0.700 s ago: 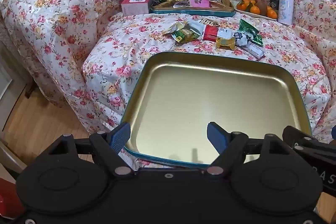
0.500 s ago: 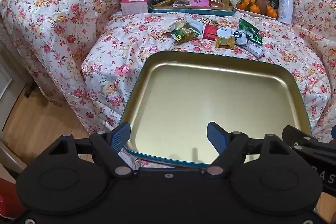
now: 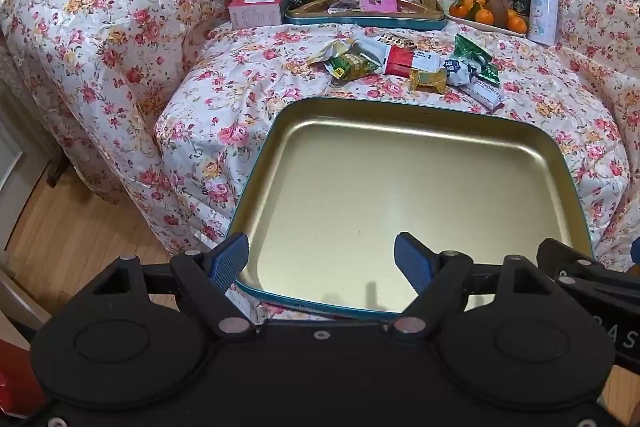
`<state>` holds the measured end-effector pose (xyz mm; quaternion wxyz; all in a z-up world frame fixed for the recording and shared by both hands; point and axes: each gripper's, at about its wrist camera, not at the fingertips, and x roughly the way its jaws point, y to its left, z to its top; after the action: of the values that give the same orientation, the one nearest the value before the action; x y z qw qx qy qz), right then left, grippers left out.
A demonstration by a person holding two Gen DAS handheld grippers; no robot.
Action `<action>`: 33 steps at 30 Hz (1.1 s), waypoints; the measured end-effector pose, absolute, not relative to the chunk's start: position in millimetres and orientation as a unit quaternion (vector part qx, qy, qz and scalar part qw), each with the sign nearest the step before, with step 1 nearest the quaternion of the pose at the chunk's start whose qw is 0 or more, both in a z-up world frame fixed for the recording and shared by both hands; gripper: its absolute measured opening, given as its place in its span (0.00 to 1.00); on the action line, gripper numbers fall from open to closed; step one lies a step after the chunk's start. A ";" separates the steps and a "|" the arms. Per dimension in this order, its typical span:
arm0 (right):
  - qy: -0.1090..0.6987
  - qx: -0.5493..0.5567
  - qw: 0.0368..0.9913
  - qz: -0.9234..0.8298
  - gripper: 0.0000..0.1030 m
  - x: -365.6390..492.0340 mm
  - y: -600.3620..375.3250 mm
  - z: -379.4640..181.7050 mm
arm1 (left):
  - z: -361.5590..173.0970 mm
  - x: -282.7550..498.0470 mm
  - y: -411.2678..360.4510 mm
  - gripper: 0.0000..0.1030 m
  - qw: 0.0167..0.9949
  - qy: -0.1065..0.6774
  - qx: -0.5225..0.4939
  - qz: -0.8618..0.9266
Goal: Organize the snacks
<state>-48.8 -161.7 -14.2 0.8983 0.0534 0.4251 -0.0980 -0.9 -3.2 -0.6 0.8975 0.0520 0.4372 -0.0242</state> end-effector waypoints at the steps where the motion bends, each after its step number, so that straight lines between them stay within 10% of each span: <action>1: 0.425 0.053 0.898 -0.098 0.97 -48.4 -161.3 -14.5 | -0.6 -1.0 -3.2 0.79 0.897 0.437 0.052 -0.024; 33: 0.426 0.052 0.898 -0.094 0.97 -50.8 -156.8 -12.2 | -4.4 -2.7 -4.5 0.79 0.895 0.443 0.051 -0.028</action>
<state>-50.8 -156.8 -12.2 0.8982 0.0519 0.4262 -0.0942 -2.7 -4.5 -4.4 0.8946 0.0509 0.4431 -0.0282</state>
